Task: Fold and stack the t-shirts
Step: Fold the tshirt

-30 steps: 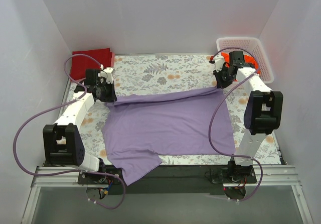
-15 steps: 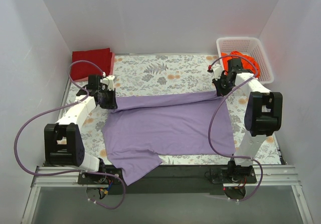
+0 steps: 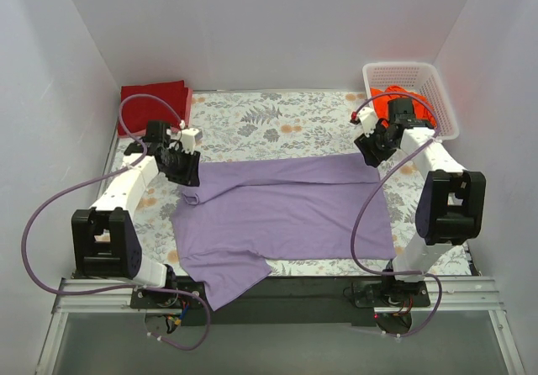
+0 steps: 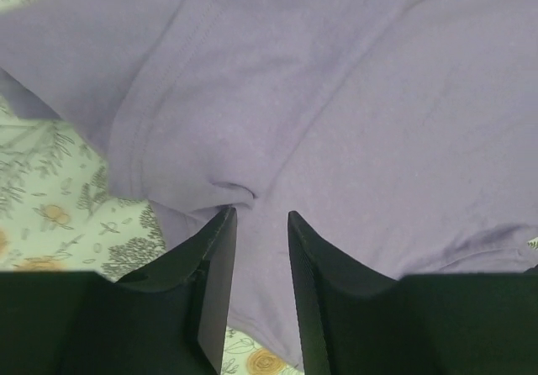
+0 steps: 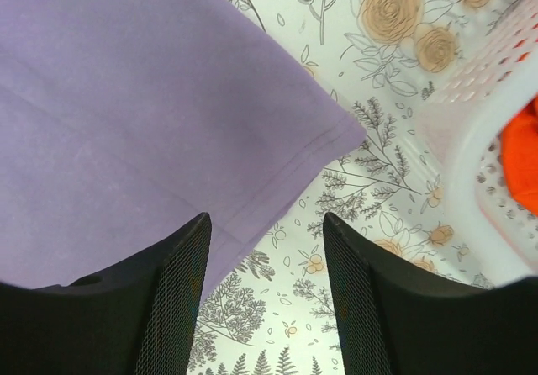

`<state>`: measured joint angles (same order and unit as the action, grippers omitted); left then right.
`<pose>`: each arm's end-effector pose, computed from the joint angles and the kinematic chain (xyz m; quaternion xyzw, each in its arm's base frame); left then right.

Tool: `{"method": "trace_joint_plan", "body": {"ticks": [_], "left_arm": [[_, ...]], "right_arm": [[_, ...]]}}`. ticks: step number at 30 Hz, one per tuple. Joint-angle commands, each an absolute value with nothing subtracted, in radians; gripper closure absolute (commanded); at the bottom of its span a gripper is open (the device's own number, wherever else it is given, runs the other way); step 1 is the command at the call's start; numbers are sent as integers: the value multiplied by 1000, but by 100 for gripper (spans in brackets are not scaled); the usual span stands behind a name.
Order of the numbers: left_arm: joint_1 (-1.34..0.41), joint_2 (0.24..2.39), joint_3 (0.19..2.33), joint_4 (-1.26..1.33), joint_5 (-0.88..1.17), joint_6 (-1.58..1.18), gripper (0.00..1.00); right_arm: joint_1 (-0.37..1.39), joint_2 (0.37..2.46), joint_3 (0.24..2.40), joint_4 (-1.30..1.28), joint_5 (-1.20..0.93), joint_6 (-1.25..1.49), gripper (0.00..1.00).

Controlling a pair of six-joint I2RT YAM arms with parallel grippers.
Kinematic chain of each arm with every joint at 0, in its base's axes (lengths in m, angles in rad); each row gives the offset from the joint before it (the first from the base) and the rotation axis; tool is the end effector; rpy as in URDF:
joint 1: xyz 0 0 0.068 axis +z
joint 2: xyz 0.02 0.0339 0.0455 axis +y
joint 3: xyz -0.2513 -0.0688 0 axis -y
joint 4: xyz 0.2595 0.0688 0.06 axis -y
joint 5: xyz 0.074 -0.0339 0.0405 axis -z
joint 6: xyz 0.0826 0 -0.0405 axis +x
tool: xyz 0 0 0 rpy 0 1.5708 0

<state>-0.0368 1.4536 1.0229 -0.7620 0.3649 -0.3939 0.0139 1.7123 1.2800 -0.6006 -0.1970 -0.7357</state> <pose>0.3060 -0.0408 0.1688 -0.1380 0.9566 -0.2136 0.1425 0.3954 0.0217 0.1749 -0.3755 0.8832 -0.0047 0.2809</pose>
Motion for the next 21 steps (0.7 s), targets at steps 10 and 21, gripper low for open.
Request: {"method": "trace_joint_plan", "body": {"ticks": [10,21], "left_arm": [[-35,1632,1289,-779,379,-399,61],[46,1666,1267,-828,315,-416,60]], "right_arm": [[43,1804,1410,-687,-256,-681,53],[310,1931,1665,-683,-463,-412,51]]}}
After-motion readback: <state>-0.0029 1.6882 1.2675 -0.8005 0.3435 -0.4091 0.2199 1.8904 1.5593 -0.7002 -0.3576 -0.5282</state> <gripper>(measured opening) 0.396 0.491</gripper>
